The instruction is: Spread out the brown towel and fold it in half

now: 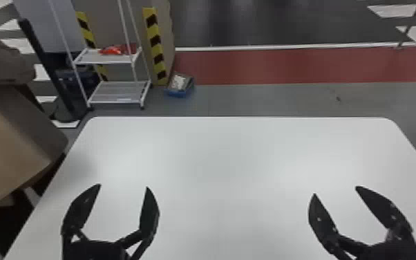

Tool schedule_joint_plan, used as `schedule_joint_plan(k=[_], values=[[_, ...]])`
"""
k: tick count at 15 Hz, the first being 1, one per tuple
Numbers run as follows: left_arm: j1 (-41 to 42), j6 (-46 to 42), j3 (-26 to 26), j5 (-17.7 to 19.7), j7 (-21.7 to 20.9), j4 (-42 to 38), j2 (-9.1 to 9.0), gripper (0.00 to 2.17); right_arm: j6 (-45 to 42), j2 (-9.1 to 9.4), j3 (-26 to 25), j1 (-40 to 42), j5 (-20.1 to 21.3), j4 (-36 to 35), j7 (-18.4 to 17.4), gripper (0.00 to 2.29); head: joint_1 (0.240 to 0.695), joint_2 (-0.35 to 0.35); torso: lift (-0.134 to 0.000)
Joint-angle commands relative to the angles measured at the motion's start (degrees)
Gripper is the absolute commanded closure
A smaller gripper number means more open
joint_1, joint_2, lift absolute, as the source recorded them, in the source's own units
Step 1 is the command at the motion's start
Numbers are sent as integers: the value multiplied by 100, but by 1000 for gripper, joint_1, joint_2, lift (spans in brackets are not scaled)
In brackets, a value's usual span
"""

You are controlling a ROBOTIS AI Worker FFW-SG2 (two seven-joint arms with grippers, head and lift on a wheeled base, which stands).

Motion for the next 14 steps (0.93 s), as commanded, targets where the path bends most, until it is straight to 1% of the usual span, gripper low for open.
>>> schedule_joint_plan(k=[1, 6, 14], values=[[-88, 100, -9, -80, 8, -11, -13, 83, 113, 11, -37, -9, -6, 4, -79, 137, 695, 80, -57], [-246, 311, -158, -150, 167, 59, -40, 83, 113, 11, -90, -79, -85, 136, -88, 140, 695, 56, -57], [-334, 398, -360, -247, 202, 129, -48, 83, 165, -24, -169, -158, -173, 154, -132, 140, 695, 12, -57]])
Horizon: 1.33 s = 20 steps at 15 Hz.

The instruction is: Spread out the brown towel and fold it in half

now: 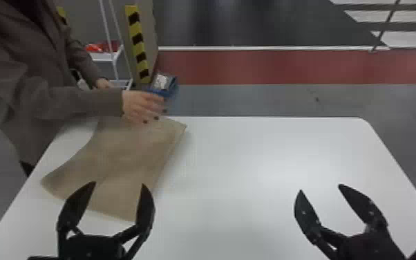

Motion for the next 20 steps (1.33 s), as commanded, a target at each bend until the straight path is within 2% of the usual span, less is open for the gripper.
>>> schedule_joint_plan(k=[1, 20], values=[[-3, 3, -12, -4, 5, 15, -3, 83, 30, -18, -58, 8, -97, 26, 2, 140, 695, 11, -57], [-100, -32, -100, -4, 40, 358, 6, 83, 118, 18, -111, 139, -88, -27, 2, 144, 695, -15, -57]])
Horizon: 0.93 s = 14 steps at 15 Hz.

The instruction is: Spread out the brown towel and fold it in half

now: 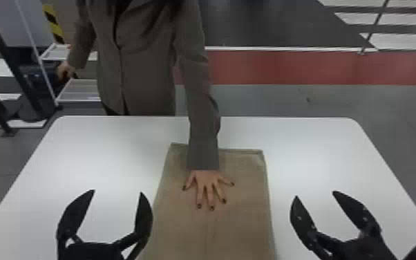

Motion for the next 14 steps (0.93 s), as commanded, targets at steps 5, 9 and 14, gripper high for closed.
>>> schedule_joint_plan(k=[5, 9, 14], values=[[-92, -23, 9, 20, 0, 96, 9, 83, -48, 12, 9, -88, 26, 45, 20, 144, 695, -14, -57], [-206, -23, 0, 37, -9, 167, 18, 83, -48, 12, 18, -184, 70, 97, 38, 144, 695, -10, -57], [-549, 48, -17, 81, -79, 571, 18, 83, -13, 12, -26, -386, 158, 317, 12, 144, 695, -14, -57]])
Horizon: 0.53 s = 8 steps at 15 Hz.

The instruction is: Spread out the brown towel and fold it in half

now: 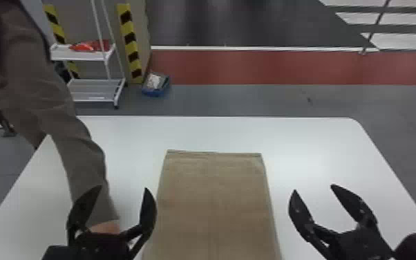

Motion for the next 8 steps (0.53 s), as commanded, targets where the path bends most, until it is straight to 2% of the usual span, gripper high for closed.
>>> schedule_joint_plan(k=[1, 8], values=[[-89, 12, -33, 3, -6, 134, -14, 87, 15, 0, -41, -93, 37, 138, -1, 144, 695, -16, -57], [-388, 311, -156, 47, -147, 415, -14, 134, 15, -26, -146, -216, 64, 357, 8, 144, 695, -46, -57]])
